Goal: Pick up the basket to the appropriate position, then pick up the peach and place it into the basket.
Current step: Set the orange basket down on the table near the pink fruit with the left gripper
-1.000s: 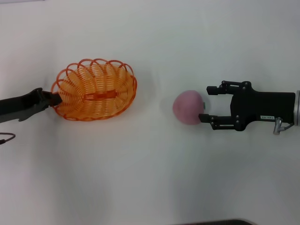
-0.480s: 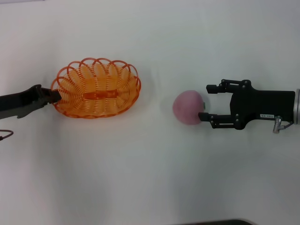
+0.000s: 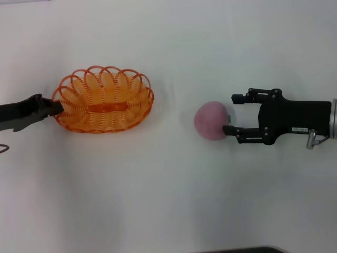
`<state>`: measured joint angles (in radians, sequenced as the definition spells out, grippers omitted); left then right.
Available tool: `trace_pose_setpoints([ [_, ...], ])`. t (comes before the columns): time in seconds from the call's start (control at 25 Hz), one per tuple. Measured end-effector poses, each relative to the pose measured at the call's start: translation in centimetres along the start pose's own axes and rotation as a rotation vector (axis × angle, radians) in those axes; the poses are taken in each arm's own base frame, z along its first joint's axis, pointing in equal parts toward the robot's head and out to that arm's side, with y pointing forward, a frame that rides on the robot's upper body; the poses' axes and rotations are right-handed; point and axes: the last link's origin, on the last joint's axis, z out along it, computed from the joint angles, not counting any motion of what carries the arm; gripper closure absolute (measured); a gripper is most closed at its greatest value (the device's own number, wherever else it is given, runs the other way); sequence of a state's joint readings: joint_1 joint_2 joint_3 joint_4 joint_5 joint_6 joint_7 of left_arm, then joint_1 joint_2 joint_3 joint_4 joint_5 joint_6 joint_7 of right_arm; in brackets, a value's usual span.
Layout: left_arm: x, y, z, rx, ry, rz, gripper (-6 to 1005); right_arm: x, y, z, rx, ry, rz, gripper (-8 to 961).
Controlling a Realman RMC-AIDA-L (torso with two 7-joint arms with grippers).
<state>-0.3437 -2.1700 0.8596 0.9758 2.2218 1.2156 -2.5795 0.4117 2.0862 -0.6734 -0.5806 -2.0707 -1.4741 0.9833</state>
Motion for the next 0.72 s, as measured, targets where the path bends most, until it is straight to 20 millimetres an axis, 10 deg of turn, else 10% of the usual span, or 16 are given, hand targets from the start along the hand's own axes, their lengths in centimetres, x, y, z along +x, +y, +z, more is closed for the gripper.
trace_pose_setpoints([
  [0.72, 0.00, -0.03, -0.15, -0.001, 0.006, -0.012, 944, -0.01, 0.03, 0.10, -0.003, -0.001, 0.002, 140],
])
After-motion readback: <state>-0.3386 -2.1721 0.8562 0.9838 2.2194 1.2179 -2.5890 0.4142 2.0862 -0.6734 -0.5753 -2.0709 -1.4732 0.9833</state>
